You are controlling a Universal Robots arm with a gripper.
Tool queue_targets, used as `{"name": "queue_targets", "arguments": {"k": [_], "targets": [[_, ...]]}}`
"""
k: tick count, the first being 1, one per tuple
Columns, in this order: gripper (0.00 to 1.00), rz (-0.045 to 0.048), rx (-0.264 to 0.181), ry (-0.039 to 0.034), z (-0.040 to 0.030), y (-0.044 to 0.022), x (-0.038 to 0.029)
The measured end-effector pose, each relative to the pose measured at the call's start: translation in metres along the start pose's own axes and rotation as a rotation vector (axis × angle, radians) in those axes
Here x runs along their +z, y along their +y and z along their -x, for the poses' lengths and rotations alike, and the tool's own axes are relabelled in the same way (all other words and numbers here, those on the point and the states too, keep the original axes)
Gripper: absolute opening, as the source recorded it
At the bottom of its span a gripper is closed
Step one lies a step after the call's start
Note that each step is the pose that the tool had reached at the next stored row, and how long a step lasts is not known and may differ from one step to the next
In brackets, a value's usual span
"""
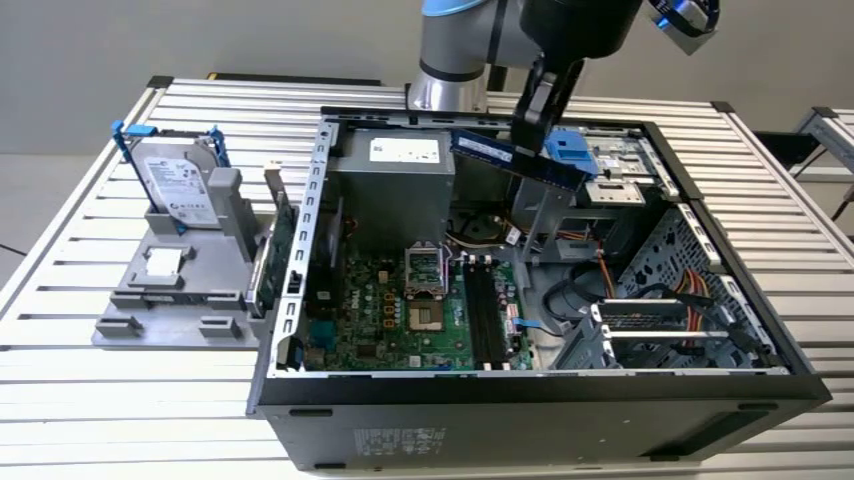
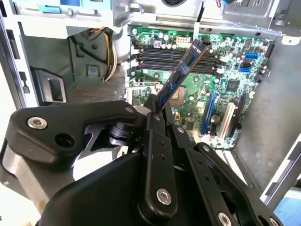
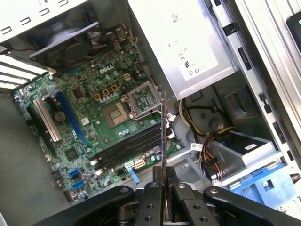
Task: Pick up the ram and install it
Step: 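Pick up the ram and move it above insertion slot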
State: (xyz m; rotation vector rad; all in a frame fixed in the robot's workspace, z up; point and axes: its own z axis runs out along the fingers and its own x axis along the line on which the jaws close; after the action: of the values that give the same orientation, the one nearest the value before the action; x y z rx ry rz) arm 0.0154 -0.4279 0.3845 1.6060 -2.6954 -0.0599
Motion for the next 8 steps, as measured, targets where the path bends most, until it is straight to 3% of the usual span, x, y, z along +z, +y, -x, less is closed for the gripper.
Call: {"name": "queue_targets", "arguments": {"k": [8], "targets": [[0.0,-0.0012,0.074,-0.0025,0.0,0.0,0.0]]}}
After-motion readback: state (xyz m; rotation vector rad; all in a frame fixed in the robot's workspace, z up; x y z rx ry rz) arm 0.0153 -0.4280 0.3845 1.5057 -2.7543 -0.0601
